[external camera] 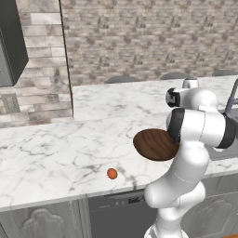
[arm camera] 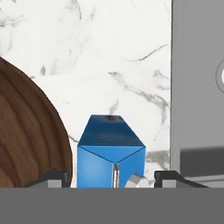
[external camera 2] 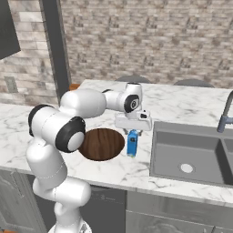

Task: Gather the eggs and milk located in the vicinity of the sink area and place them right next to the bowl.

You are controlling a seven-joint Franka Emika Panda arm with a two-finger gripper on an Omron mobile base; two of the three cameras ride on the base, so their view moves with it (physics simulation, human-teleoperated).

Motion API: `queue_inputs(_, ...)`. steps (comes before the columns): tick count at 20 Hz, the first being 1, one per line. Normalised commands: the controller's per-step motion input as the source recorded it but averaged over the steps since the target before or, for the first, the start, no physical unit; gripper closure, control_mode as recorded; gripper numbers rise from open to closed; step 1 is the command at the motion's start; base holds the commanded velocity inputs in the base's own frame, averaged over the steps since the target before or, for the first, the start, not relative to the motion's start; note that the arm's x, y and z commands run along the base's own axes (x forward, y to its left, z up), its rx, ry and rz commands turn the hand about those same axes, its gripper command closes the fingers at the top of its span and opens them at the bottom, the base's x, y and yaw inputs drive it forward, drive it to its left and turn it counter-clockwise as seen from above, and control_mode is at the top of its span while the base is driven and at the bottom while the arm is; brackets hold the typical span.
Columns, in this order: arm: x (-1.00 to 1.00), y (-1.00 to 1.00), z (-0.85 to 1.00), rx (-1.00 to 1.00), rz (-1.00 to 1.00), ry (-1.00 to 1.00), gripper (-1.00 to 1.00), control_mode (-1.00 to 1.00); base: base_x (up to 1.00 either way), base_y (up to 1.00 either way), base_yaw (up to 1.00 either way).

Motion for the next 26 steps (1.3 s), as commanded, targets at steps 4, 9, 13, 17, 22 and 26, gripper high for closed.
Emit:
queue_inputs(4, 0.00, 0.00, 0.00, 0.00, 0.00, 0.00, -1.00, -1.00, 0.00, 0.00, 0.00)
queue_inputs(9, -0.07, 0.01, 0.10, 0.00, 0.00, 0.00, -1.00, -1.00, 0.00, 0.00, 0.00)
queue_inputs(13, -0.10, 0.06, 0.20, 0.00, 0.00, 0.00, -1.00, -1.00, 0.00, 0.00, 0.00)
queue_inputs(17, -0.08, 0.23, 0.34, 0.00, 0.00, 0.00, -1.00, -1.00, 0.00, 0.00, 0.00)
queue_inputs(22, -0.43, 0.44, 0.37, 0.00, 0.00, 0.00, -1.00, -1.00, 0.00, 0.00, 0.00)
queue_inputs(26, -0.76, 0.69, 0.29, 0.00, -0.01, -0.02, -1.00, -1.00, 0.00, 0.00, 0.00)
